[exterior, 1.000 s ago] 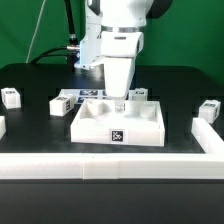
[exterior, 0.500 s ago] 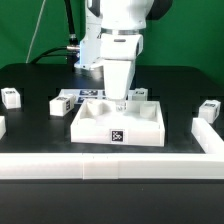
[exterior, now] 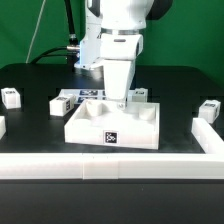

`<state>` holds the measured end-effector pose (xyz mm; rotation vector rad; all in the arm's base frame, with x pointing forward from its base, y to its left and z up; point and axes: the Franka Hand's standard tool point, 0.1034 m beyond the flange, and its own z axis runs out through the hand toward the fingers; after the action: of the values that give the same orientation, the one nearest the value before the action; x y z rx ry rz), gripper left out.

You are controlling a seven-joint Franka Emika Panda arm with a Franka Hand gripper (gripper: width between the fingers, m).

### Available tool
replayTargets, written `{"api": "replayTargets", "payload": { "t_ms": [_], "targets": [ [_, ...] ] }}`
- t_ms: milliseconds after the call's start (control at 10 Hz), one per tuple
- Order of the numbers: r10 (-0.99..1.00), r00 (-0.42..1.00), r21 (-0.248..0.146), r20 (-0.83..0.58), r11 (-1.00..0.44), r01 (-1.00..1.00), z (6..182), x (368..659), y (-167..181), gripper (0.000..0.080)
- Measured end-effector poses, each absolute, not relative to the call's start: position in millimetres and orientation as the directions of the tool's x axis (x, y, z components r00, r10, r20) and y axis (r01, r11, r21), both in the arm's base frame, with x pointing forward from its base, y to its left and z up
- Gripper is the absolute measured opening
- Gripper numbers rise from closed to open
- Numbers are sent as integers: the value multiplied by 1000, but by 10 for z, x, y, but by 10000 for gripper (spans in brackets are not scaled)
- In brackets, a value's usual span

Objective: Assemble one leg

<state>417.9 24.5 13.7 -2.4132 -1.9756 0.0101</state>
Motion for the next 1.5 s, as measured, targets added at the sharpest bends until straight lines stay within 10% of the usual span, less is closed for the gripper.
{"api": "replayTargets", "payload": {
  "t_ms": [1500],
  "targets": [
    [997, 69, 46, 41, -71, 996, 148, 4970, 702, 57]
  ]
}}
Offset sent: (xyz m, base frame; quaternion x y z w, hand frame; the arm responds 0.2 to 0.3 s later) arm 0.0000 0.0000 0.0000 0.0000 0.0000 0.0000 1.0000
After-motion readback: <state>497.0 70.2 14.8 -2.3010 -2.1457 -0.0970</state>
